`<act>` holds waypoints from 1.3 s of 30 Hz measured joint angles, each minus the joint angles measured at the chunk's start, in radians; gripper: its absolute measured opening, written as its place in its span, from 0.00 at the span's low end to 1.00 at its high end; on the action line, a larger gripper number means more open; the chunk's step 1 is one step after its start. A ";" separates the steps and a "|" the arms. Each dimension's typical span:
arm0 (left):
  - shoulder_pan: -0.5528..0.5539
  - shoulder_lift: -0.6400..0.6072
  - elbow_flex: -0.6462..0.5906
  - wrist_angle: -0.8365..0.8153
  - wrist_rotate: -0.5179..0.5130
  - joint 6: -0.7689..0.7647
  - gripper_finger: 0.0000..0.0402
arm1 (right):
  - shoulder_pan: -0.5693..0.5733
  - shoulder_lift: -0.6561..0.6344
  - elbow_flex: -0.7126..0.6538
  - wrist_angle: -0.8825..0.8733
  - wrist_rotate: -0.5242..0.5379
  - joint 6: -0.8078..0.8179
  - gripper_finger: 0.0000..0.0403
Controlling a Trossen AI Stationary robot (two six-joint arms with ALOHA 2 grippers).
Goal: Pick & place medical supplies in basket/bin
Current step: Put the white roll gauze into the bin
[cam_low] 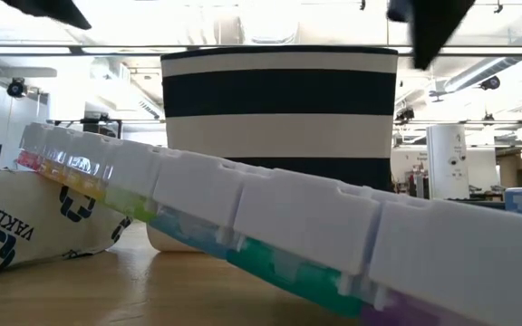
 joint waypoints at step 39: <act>-0.014 0.010 -0.129 0.163 0.175 -0.037 0.81 | 0.213 0.252 -0.116 0.192 -0.112 0.113 0.61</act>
